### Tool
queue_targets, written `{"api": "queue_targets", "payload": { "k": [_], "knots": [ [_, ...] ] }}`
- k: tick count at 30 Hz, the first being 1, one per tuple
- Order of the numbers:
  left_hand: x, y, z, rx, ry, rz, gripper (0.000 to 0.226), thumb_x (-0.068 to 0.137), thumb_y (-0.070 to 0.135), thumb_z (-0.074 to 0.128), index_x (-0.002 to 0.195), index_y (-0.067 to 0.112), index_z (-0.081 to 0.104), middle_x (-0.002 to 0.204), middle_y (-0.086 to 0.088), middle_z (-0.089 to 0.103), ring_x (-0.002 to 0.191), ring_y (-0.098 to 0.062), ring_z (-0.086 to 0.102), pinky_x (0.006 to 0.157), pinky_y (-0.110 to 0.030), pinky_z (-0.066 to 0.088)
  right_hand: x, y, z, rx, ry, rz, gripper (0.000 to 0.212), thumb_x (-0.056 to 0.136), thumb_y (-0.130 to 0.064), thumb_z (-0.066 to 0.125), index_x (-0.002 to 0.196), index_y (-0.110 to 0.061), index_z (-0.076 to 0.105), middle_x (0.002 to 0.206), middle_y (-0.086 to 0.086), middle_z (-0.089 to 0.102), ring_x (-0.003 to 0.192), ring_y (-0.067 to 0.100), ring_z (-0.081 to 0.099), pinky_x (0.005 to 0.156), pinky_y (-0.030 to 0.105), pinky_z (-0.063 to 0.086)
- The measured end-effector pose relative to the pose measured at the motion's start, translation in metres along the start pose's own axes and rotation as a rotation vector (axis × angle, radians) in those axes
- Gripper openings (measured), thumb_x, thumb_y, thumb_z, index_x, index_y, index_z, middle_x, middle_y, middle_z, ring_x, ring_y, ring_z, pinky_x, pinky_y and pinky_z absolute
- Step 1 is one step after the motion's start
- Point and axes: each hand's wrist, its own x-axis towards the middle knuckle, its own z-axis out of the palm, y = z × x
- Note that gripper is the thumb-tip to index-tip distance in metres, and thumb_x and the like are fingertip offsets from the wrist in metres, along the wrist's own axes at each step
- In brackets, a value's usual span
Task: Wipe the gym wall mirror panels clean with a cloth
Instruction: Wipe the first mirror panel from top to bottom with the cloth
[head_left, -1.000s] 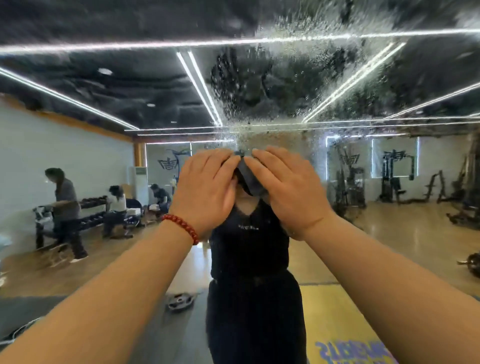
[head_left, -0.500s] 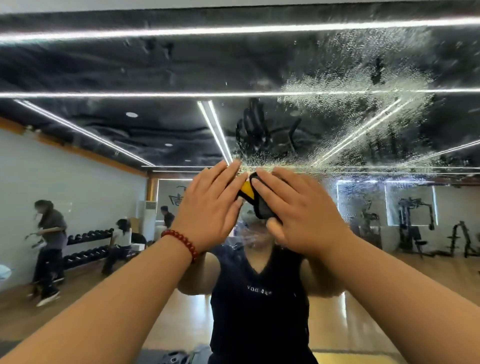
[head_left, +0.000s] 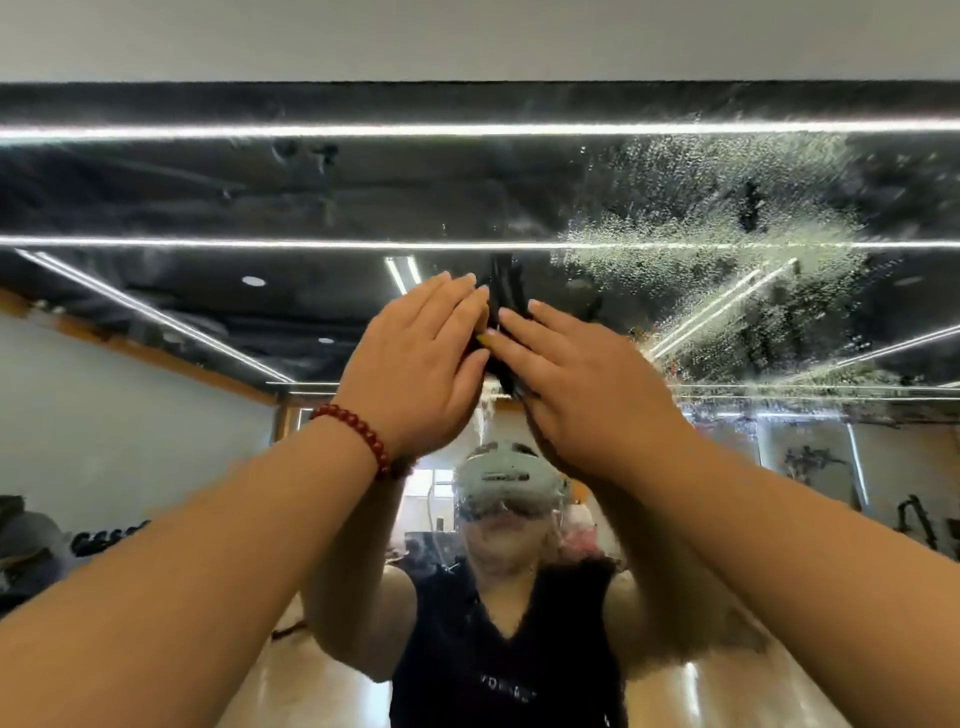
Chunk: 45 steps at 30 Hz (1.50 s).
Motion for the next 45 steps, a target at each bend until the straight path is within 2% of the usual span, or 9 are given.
{"api": "queue_targets", "payload": {
  "k": [4, 10, 15, 17, 23, 29, 37, 43, 45],
  "knots": [
    [0.027, -0.018, -0.002, 0.041, 0.034, 0.033, 0.064, 0.096, 0.042, 0.028, 0.143, 0.002, 0.046, 0.148, -0.017, 0.046, 0.138, -0.033, 0.041, 0.115, -0.044, 0.027, -0.011, -0.004, 0.001, 0.001, -0.06, -0.104, 0.055, 0.099, -0.043, 0.034, 0.141, -0.013, 0.053, 0.146, 0.006, 0.052, 0.133, 0.03, 0.051, 0.103, 0.046, 0.048],
    [0.045, -0.028, 0.005, 0.018, 0.011, -0.033, 0.074, 0.093, 0.052, 0.017, 0.15, 0.009, 0.037, 0.157, -0.009, 0.035, 0.146, -0.026, 0.028, 0.119, -0.038, 0.018, 0.059, 0.045, -0.009, -0.037, -0.138, 0.11, 0.068, 0.095, -0.044, 0.016, 0.146, -0.01, 0.047, 0.149, 0.01, 0.047, 0.139, 0.033, 0.043, 0.112, 0.046, 0.037],
    [0.041, -0.031, 0.01, -0.028, 0.045, -0.032, 0.067, 0.097, 0.046, 0.021, 0.147, 0.007, 0.041, 0.155, -0.011, 0.038, 0.144, -0.027, 0.032, 0.118, -0.04, 0.022, 0.009, 0.019, -0.01, -0.088, -0.075, -0.068, 0.054, 0.096, -0.036, 0.034, 0.138, -0.011, 0.057, 0.14, 0.008, 0.057, 0.127, 0.031, 0.056, 0.105, 0.044, 0.044],
    [0.041, -0.03, 0.009, -0.042, 0.036, -0.046, 0.068, 0.096, 0.046, 0.02, 0.148, 0.007, 0.04, 0.155, -0.01, 0.037, 0.145, -0.026, 0.031, 0.118, -0.04, 0.022, 0.014, 0.026, -0.008, -0.059, -0.065, -0.016, 0.054, 0.097, -0.035, 0.033, 0.137, -0.008, 0.057, 0.139, 0.011, 0.058, 0.127, 0.033, 0.056, 0.104, 0.048, 0.044],
    [0.048, -0.036, 0.008, -0.02, 0.044, -0.068, 0.073, 0.094, 0.049, 0.017, 0.148, 0.005, 0.04, 0.155, -0.012, 0.038, 0.144, -0.027, 0.032, 0.119, -0.039, 0.02, 0.094, 0.047, -0.011, -0.06, -0.189, 0.206, 0.053, 0.107, -0.034, 0.026, 0.156, -0.014, 0.025, 0.163, 0.005, 0.025, 0.15, 0.026, 0.021, 0.12, 0.037, 0.018],
    [0.082, -0.055, -0.002, -0.018, 0.013, -0.126, 0.07, 0.095, 0.047, 0.019, 0.152, 0.009, 0.031, 0.16, -0.007, 0.029, 0.149, -0.023, 0.021, 0.12, -0.036, 0.012, 0.042, 0.031, -0.001, -0.047, -0.078, 0.143, 0.057, 0.098, -0.036, 0.029, 0.139, -0.006, 0.054, 0.141, 0.014, 0.056, 0.129, 0.034, 0.053, 0.107, 0.047, 0.041],
    [0.089, -0.061, 0.001, -0.033, 0.015, -0.137, 0.07, 0.094, 0.049, 0.019, 0.153, 0.013, 0.03, 0.161, -0.003, 0.025, 0.149, -0.019, 0.018, 0.12, -0.035, 0.012, 0.141, 0.072, -0.01, -0.019, -0.154, 0.324, 0.052, 0.108, -0.033, 0.025, 0.157, -0.018, 0.021, 0.164, 0.002, 0.019, 0.151, 0.023, 0.013, 0.121, 0.041, 0.009],
    [0.09, -0.063, 0.003, -0.056, 0.01, -0.153, 0.072, 0.095, 0.05, 0.019, 0.154, 0.012, 0.026, 0.162, -0.004, 0.025, 0.149, -0.018, 0.018, 0.12, -0.034, 0.012, 0.074, 0.048, -0.006, 0.014, -0.121, 0.199, 0.062, 0.099, -0.041, 0.018, 0.15, -0.014, 0.041, 0.154, 0.007, 0.042, 0.142, 0.03, 0.037, 0.116, 0.043, 0.027],
    [0.094, -0.063, 0.001, -0.036, 0.001, -0.156, 0.073, 0.094, 0.052, 0.018, 0.155, 0.011, 0.023, 0.162, -0.005, 0.025, 0.149, -0.018, 0.018, 0.12, -0.032, 0.012, 0.09, 0.062, -0.007, 0.03, -0.116, 0.212, 0.054, 0.104, -0.037, 0.024, 0.152, -0.016, 0.036, 0.157, 0.006, 0.036, 0.145, 0.028, 0.032, 0.119, 0.042, 0.022]
  ]
}}
